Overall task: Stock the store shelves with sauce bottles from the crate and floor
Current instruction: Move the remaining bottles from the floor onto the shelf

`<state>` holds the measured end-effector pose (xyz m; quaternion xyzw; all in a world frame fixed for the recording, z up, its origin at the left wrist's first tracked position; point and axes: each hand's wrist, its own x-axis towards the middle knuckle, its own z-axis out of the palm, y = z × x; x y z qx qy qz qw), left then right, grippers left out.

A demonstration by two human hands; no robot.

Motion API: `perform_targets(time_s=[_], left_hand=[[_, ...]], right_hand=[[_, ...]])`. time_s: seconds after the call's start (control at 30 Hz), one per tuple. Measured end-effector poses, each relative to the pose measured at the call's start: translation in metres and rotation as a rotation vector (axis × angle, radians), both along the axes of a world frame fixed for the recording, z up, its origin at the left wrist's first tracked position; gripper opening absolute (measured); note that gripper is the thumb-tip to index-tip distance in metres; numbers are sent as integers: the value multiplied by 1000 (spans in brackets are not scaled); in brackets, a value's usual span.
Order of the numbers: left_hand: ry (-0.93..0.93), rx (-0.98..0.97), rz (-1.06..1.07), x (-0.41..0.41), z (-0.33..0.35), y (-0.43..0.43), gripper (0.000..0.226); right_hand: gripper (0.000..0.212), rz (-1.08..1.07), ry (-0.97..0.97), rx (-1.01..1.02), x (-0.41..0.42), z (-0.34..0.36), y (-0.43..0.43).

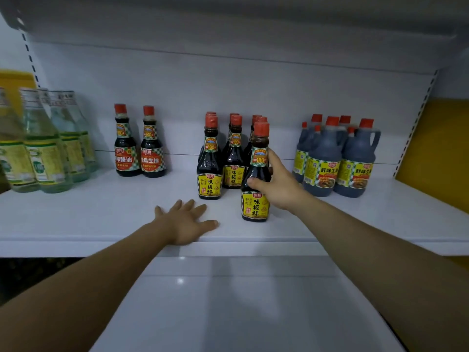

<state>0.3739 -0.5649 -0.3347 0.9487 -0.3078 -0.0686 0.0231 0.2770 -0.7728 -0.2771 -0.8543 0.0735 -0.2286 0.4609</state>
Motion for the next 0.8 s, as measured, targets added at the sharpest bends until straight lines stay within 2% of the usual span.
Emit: perform_targets(time_s=[0.17, 0.8], left_hand=[[-22, 23, -11, 7, -6, -1, 79], [-20, 22, -21, 8, -8, -3, 78]], right_hand=[[64, -14, 22, 33, 25, -8, -1], [56, -49, 37, 18, 86, -24, -1]])
